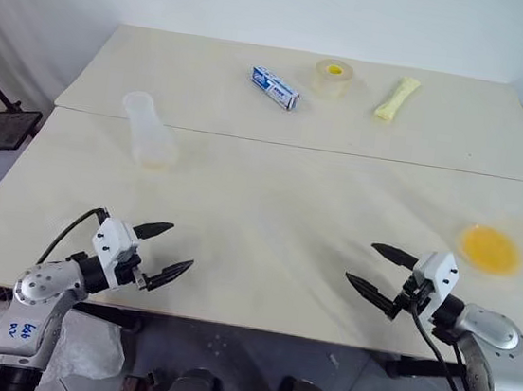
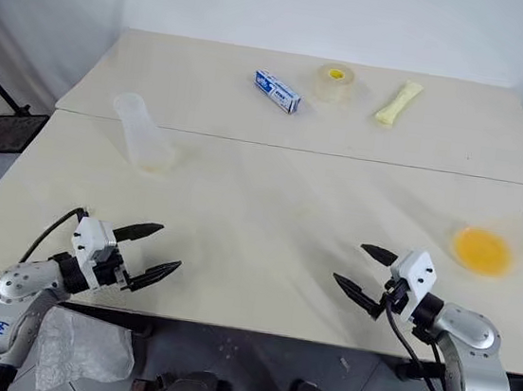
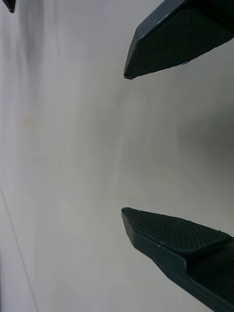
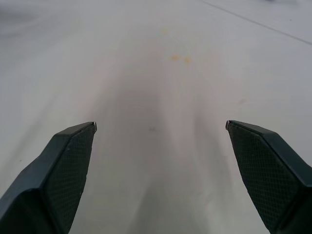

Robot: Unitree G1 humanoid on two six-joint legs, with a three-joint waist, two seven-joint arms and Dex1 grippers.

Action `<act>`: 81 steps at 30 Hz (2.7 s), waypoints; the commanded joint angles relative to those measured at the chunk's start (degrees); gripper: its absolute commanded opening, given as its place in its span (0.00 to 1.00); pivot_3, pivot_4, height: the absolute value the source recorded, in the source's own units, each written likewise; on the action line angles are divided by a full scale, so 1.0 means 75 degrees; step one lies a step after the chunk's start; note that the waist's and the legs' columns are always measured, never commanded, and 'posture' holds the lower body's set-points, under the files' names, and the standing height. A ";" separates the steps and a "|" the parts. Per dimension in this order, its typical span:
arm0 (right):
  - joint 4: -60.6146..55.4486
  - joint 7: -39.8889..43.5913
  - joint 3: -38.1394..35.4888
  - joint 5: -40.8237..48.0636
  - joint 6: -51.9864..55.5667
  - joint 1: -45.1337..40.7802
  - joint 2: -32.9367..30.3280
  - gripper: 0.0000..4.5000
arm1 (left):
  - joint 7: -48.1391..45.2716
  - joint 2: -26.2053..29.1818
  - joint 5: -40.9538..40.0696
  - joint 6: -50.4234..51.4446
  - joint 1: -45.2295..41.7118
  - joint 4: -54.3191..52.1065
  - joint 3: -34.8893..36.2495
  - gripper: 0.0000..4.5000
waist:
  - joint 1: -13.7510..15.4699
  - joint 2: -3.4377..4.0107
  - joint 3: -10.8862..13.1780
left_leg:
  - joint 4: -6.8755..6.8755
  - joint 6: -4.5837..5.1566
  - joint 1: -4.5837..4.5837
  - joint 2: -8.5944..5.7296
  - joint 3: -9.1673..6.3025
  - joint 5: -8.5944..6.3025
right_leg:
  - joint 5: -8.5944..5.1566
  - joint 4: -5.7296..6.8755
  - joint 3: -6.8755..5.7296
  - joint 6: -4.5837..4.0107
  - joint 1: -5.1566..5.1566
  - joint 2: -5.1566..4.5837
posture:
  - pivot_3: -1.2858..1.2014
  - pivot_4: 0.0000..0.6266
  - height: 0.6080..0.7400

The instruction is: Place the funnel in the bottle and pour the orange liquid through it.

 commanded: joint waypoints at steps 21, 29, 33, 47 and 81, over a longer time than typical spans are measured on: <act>0.1986 0.0951 0.0794 -0.0057 -0.0242 -0.2330 0.0639 0.99 | 0.3204 -0.1865 -0.1056 0.1289 0.3089 -0.3798 0.2459 1.00 | -0.0108 -0.0022 0.0013 | 0.0000 -0.0001 -0.0003 0.0003 -0.0007 -0.0001 | 0.0000 -0.0011 0.0001 0.0000 0.0004 -0.0001 | 0.52 0.24 1.00; 0.3003 0.1231 0.0963 -0.0220 -0.0663 -0.3114 0.1172 0.99 | 0.4478 -0.1654 -0.1485 0.2306 0.2306 -0.3921 0.2928 1.00 | 0.0037 -0.0027 0.0016 | 0.0019 0.0002 -0.0008 -0.0009 -0.0036 0.0001 | -0.0002 -0.0004 0.0001 -0.0003 0.0015 -0.0010 | 0.52 0.24 1.00; 0.2765 0.1117 0.0971 -0.0214 -0.0609 -0.3017 0.1342 0.99 | 0.4977 -0.1126 -0.1310 0.3042 0.0861 -0.3269 0.2643 1.00 | -0.0002 -0.0026 0.0015 | 0.0020 0.0002 -0.0011 -0.0009 -0.0043 0.0001 | -0.0001 0.0003 -0.0004 -0.0003 0.0011 -0.0006 | 0.52 0.24 1.00; 0.0720 0.0771 0.0752 0.0466 0.0382 -0.2307 0.1344 0.99 | 0.4592 0.0025 0.0410 0.2232 -0.3423 0.1509 0.1093 1.00 | -0.0005 -0.0027 0.0016 | 0.0015 -0.0015 -0.0015 -0.0008 -0.0038 -0.0001 | -0.0001 0.0007 -0.0001 -0.0003 -0.0001 0.0038 | 0.52 0.24 1.00; -0.0662 -0.0177 0.0594 0.0718 0.0977 -0.2337 0.1194 1.00 | 0.2509 -0.0316 0.0784 -0.0107 -0.6739 0.5488 0.0332 0.61 | -0.0084 -0.0055 0.0031 | 0.0029 -0.0030 -0.0071 -0.0002 -0.0020 -0.0007 | -0.0001 0.0101 -0.0002 -0.0002 -0.0105 0.0060 | 0.52 0.24 1.00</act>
